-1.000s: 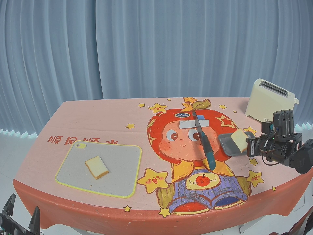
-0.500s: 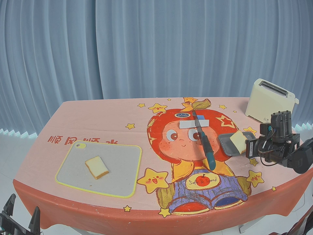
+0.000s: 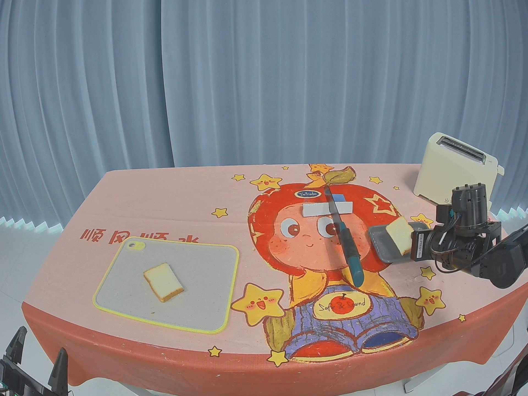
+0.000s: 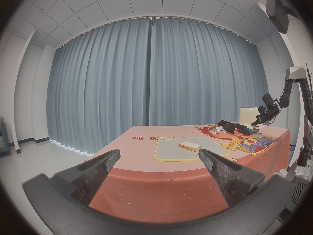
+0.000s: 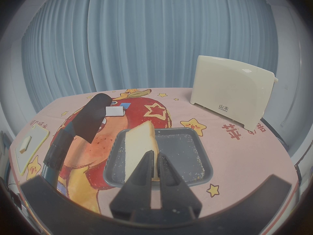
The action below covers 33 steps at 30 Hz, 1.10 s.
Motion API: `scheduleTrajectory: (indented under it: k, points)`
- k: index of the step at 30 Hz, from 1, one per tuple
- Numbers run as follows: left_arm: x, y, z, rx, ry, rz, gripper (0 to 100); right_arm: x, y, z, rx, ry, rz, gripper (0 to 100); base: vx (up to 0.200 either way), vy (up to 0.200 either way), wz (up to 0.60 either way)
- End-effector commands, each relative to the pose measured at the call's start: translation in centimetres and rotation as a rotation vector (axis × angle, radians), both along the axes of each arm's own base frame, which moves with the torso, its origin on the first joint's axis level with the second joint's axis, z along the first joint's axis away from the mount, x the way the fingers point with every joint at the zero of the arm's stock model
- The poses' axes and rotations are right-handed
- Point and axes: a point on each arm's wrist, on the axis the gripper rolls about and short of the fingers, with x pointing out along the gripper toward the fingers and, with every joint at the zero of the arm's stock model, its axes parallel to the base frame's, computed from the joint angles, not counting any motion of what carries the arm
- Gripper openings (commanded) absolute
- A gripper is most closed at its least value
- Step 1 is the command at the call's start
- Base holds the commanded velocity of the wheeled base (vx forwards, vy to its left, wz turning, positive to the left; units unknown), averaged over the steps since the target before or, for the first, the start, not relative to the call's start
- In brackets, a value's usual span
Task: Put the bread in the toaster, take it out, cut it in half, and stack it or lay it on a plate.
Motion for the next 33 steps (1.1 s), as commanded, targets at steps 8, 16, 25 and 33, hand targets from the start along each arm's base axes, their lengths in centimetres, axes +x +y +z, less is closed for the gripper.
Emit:
scheduleTrajectory:
  k: [8,16,25,33]
  points:
    - [0.01,0.00,-0.52,0.000,0.001,0.000,100,0.87,-0.13,-0.81,-0.014,0.020,-0.029,0,0.000,0.000,0.00]
    - [0.01,0.00,-0.52,0.000,0.001,0.000,100,1.03,-0.09,-0.81,-0.013,0.019,-0.029,0,0.000,0.000,0.00]
    - [0.01,0.00,-0.52,0.000,0.001,0.000,100,1.09,-0.07,-0.74,-0.013,0.016,-0.030,0,0.000,0.000,0.00]
    - [0.01,0.00,-0.52,0.000,0.001,0.000,100,0.95,-0.12,-0.98,-0.016,0.027,-0.032,100,0.000,0.000,0.00]
